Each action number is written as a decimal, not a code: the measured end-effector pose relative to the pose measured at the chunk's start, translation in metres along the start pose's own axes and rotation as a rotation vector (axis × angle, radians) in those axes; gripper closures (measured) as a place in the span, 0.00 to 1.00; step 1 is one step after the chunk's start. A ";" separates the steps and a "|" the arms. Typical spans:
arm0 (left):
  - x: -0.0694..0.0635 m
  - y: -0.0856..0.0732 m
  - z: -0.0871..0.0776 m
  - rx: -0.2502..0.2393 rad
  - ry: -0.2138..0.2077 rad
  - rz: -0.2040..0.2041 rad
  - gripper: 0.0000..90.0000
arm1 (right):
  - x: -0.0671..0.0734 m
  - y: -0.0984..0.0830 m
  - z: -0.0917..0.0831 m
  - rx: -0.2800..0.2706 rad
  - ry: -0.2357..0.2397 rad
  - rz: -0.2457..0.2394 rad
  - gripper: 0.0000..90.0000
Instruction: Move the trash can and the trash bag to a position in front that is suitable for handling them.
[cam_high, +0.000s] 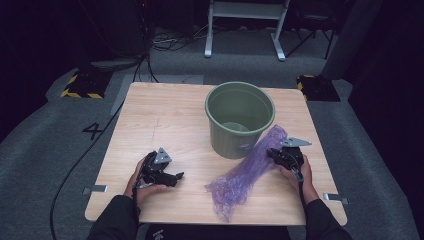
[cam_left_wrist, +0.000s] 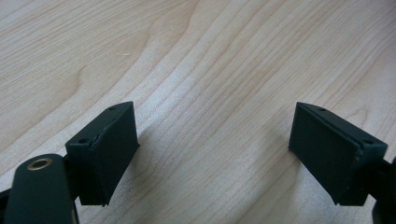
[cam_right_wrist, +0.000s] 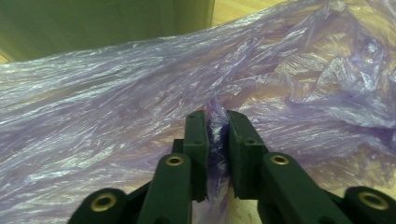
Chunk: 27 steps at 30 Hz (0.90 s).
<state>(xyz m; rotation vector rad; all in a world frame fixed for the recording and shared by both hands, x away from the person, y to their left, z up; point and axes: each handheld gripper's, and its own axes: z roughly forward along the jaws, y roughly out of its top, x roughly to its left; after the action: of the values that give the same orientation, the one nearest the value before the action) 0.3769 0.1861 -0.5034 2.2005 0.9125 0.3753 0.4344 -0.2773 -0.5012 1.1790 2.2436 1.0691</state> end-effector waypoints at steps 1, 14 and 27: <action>0.000 0.000 0.000 0.001 0.000 0.000 0.17 | -0.001 0.000 0.000 -0.003 -0.002 -0.002 0.92; 0.000 0.000 0.000 0.002 0.003 -0.003 0.16 | -0.010 0.003 -0.028 -0.126 -0.037 -0.036 0.98; -0.001 0.000 0.001 0.001 0.001 -0.008 0.16 | -0.006 0.011 -0.057 -0.259 -0.035 -0.113 0.98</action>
<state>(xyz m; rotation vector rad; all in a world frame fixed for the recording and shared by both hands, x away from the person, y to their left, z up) 0.3768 0.1853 -0.5036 2.1971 0.9214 0.3724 0.4076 -0.3040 -0.4566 0.9445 2.0438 1.2387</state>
